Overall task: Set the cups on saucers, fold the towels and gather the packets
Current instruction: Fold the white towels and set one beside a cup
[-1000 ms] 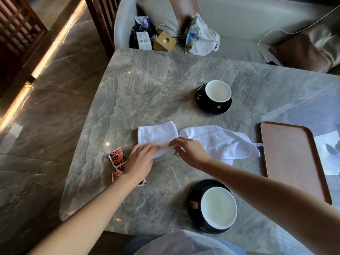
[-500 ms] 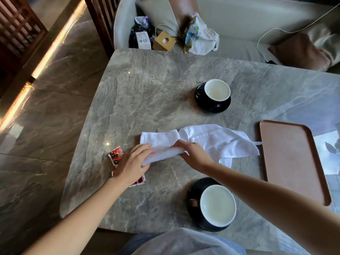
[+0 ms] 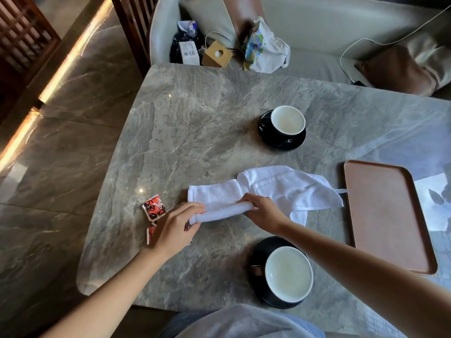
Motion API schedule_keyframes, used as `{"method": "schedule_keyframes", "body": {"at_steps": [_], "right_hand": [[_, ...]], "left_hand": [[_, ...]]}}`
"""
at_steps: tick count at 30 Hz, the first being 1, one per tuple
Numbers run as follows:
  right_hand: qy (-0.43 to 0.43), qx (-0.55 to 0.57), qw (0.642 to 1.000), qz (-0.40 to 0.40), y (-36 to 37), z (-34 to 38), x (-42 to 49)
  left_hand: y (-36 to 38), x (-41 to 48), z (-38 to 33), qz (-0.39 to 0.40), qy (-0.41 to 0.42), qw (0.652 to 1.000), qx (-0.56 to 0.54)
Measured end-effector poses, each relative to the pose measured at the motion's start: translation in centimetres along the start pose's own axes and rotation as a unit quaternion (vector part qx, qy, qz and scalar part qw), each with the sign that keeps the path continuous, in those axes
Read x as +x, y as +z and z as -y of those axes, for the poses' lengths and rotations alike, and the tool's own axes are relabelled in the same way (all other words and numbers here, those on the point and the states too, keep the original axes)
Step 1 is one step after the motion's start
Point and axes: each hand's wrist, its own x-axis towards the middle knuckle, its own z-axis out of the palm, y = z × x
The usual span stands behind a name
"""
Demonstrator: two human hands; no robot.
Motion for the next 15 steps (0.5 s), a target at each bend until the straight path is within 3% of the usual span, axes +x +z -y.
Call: {"method": "schedule_keyframes", "body": {"at_steps": [2,5,11,15], "right_hand": [[0.01,0.018,1.0,-0.005,-0.2,0.1,0.2],[0.019,0.01,1.0,-0.007,-0.4,0.3,0.6],[0.073,0.003,0.995,-0.063,0.4,0.6,2.3],[0.117,0.01,0.989,-0.09,1.1,0.2,3.2]], "left_hand": [[-0.1,0.3,-0.2,0.006,-0.016,1.0,0.017],[-0.1,1.2,0.7,0.042,-0.103,0.993,0.038],[0.4,3.7,2.2,0.024,-0.232,0.964,-0.125],[1.0,4.3,2.7,0.015,-0.273,0.952,-0.139]]}}
